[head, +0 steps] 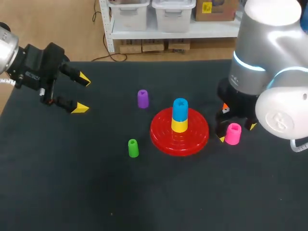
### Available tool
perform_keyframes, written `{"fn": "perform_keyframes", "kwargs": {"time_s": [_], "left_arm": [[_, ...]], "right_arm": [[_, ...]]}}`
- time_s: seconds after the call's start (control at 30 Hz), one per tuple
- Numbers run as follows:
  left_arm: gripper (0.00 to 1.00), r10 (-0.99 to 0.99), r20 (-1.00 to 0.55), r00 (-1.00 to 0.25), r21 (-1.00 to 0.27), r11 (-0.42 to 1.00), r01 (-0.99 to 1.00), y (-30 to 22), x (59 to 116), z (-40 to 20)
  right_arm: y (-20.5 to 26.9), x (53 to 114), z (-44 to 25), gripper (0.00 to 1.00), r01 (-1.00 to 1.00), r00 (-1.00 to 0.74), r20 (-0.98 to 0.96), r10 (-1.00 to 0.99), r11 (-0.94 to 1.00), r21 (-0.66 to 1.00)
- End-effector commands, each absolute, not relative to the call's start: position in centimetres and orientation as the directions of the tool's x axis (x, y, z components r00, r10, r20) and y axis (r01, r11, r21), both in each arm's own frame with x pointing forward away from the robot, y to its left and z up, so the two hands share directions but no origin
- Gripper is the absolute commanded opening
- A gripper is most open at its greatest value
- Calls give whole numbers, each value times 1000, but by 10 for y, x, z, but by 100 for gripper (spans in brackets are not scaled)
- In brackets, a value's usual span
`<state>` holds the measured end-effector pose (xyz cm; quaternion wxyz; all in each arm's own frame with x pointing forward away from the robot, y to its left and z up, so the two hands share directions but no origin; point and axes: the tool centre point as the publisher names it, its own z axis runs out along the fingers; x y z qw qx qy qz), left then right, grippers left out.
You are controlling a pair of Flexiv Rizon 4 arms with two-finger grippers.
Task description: Pick up and stack the cylinders on the red base in this order: pink,purple,orange,green
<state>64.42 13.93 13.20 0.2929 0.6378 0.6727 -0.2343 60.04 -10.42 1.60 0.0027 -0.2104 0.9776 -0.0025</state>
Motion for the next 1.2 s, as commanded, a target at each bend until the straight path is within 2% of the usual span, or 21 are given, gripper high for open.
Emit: {"fn": "perform_keyframes", "kwargs": {"time_s": [0.03,0.7,0.87,1.2], "left_arm": [[100,718,-695,-12,61,76,995,140,644,131],[100,718,-695,-12,61,76,995,140,644,131],[100,718,-695,-12,61,76,995,140,644,131],[100,718,-695,-12,61,76,995,140,644,131]], "right_arm": [[-102,600,16,0,-409,-912,-7,-410,912,-20],[-103,597,14,0,-404,-915,-12,-404,915,-1],[-108,603,48,0,-364,-929,-79,-362,932,5],[-91,632,138,0,-463,-872,-204,-445,885,48]]}}
